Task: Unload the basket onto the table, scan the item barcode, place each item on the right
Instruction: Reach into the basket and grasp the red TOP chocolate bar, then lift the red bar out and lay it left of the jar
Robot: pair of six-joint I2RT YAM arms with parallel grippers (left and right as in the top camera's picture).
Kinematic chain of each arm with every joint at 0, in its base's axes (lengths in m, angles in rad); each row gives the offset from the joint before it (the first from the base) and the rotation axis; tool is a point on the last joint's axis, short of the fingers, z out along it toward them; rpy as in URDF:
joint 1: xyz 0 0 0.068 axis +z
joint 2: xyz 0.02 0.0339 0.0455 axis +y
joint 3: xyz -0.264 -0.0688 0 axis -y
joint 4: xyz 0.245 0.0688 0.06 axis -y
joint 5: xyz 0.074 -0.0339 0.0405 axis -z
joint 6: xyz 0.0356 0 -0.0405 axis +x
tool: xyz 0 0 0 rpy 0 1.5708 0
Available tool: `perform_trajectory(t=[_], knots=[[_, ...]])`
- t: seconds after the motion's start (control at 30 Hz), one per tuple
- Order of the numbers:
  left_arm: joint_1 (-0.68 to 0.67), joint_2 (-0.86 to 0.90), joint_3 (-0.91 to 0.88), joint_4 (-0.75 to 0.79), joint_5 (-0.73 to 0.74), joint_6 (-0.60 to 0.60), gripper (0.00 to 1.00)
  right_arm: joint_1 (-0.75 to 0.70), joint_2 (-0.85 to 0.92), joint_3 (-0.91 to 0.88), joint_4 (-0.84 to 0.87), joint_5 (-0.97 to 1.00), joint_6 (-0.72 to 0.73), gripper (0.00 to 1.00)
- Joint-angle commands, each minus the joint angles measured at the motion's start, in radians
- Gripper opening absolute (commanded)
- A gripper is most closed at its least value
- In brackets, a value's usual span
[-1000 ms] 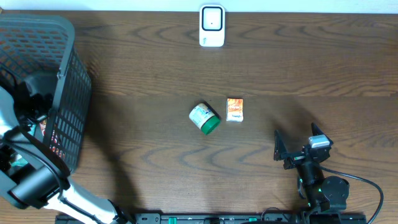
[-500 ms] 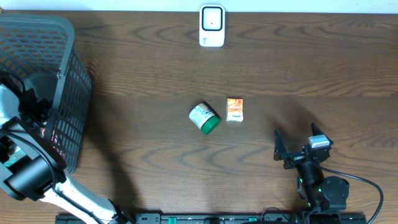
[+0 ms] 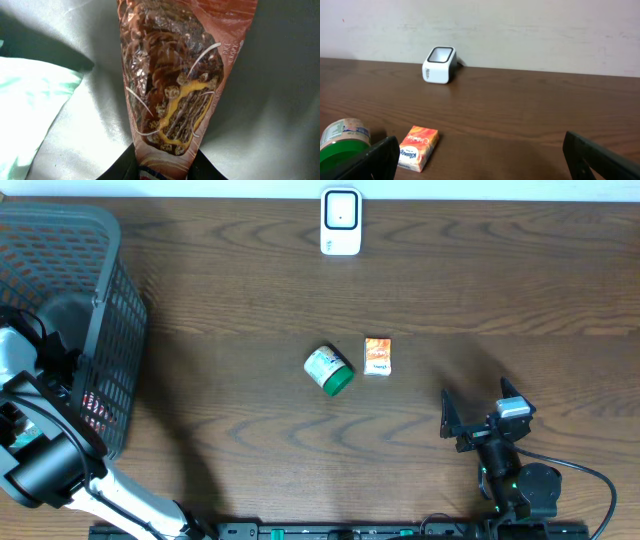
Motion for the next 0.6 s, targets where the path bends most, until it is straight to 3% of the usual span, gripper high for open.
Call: perform_trajectory(t=[0.0, 0.23, 0.43, 0.57], knots=[[0.005, 0.011, 0.015, -0.037, -0.045, -0.005, 0.26, 0.005, -0.005, -0.002, -0.005, 0.005, 0.013, 0.99], [0.005, -0.115, 0.162, -0.105, -0.109, -0.006, 0.26, 0.005, -0.005, -0.002, -0.005, 0.005, 0.013, 0.99], [0.002, -0.317, 0.293, -0.106, -0.108, -0.086, 0.21, 0.005, -0.005, -0.002, -0.005, 0.005, 0.013, 0.99], [-0.009, -0.476, 0.338, -0.084, -0.020, -0.095, 0.21, 0.005, -0.005, -0.002, -0.005, 0.005, 0.013, 0.99]])
